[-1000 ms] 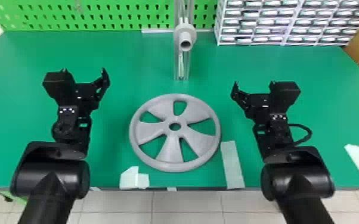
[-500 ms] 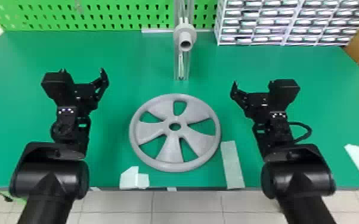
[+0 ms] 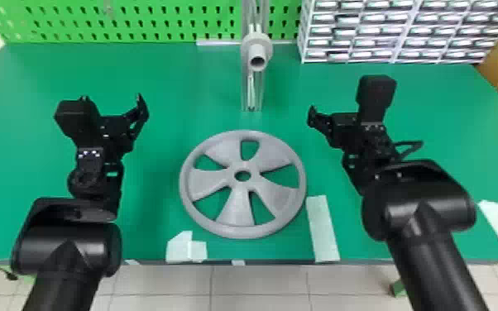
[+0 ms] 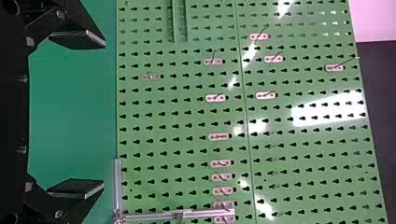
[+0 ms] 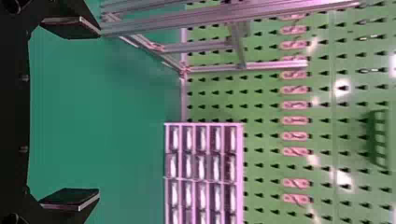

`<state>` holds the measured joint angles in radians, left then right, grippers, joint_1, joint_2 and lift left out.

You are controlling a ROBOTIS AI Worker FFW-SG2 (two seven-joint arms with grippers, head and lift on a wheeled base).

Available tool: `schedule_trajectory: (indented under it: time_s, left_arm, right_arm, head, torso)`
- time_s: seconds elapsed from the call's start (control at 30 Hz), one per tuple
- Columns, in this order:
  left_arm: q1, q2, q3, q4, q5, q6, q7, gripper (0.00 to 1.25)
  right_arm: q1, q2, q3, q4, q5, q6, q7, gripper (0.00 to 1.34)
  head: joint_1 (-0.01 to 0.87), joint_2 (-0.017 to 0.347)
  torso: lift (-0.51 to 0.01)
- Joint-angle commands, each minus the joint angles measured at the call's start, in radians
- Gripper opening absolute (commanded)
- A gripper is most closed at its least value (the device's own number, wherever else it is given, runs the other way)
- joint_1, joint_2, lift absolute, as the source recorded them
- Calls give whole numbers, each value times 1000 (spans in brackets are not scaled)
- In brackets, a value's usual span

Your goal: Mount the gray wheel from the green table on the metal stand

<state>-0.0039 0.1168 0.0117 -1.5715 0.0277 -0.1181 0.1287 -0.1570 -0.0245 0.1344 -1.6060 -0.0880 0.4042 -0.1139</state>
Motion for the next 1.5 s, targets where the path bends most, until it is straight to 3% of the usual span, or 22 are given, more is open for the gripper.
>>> schedule_trajectory:
  time_s: [0.0,0.4,0.57,0.73,1.03,1.27,1.47]
  left_arm:
    - [1,0,4,-2,-2,0,0,1028]
    - [4,1,7,-5,-6,0,0,1028]
    - [4,1,5,-5,-12,2,0,1028]
    - [-1,3,1,-5,-20,5,0,1028]
    - [-8,18,-15,-5,-20,12,0,1028]
    - [-13,24,-22,-5,-17,15,0,1028]
    - [-15,27,-26,-5,-18,17,0,1028]
  right_arm:
    - [-50,3,7,-65,-32,242,-15,1236]
    - [-202,-6,27,-121,-211,648,-99,1238]
    - [-257,5,27,-117,-246,772,-150,1250]
    - [-308,25,-7,-71,-285,897,-170,1259]
    - [-395,25,-58,67,-311,1055,-170,1259]
    - [-446,25,-67,193,-337,1116,-170,1255]
    - [-463,25,-45,238,-338,1121,-170,1256]
  head:
    - [867,52]
    - [867,52]
    - [867,52]
    - [867,52]
    - [867,52]
    - [867,52]
    - [867,52]
  torso:
    - [-100]
    - [-100]
    - [-100]
    - [-100]
    - [-100]
    - [-100]
    - [-100]
